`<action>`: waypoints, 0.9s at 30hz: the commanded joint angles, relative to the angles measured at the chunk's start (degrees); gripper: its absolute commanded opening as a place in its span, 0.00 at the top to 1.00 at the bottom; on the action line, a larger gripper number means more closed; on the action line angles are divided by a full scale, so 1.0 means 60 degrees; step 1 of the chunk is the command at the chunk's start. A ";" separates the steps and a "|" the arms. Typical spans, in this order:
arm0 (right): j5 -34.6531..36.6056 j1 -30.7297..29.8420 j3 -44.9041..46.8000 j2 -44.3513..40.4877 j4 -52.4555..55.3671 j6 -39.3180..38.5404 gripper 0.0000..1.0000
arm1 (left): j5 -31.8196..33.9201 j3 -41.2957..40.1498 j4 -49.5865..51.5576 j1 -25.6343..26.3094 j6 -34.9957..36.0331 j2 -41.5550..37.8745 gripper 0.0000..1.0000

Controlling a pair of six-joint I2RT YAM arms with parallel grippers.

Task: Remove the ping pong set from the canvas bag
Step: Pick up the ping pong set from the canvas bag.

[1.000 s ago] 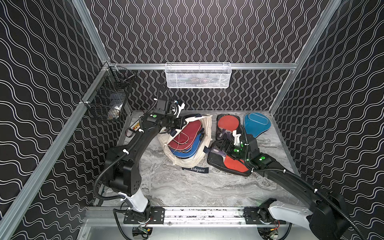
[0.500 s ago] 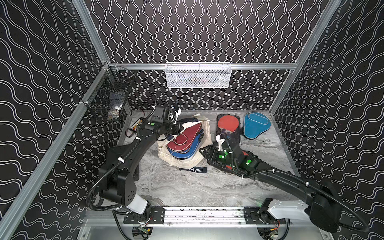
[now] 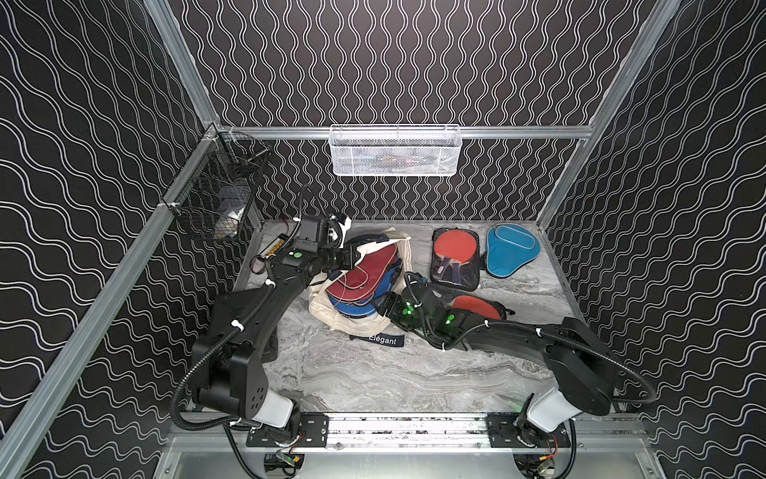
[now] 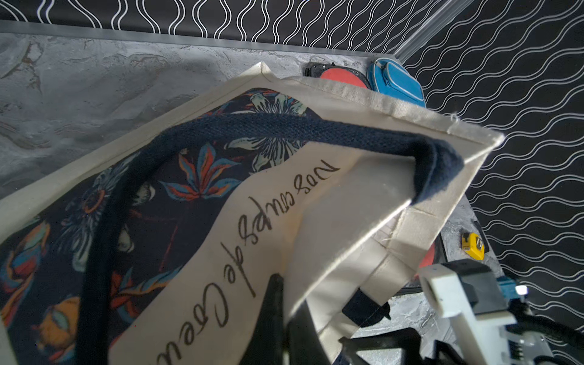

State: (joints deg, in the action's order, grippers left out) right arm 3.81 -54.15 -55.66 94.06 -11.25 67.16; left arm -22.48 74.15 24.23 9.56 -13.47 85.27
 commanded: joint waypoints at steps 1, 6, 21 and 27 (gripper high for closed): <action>0.0233 -0.0018 -0.0268 0.0180 -0.0653 0.0557 0.28 | -0.0004 -0.0066 -0.0392 -0.0062 -0.0083 -0.0135 1.00; 0.0692 -0.0097 -0.0366 0.0548 -0.0646 0.0909 0.28 | -0.0104 -0.0083 -0.0529 -0.0104 -0.0211 -0.0150 1.00; 0.2233 -0.0060 -0.1490 0.2103 -0.0690 0.1808 0.34 | -0.0274 -0.0273 -0.0746 -0.0143 -0.0325 -0.0322 1.00; 0.2823 0.0087 -0.1809 0.2463 -0.0700 0.1386 0.34 | -0.0384 -0.0295 -0.0815 -0.0135 -0.0376 -0.0335 1.00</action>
State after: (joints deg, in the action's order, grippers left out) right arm 17.39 -54.04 -65.98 108.09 -15.73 76.01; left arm -24.29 72.64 21.58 8.97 -15.11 83.88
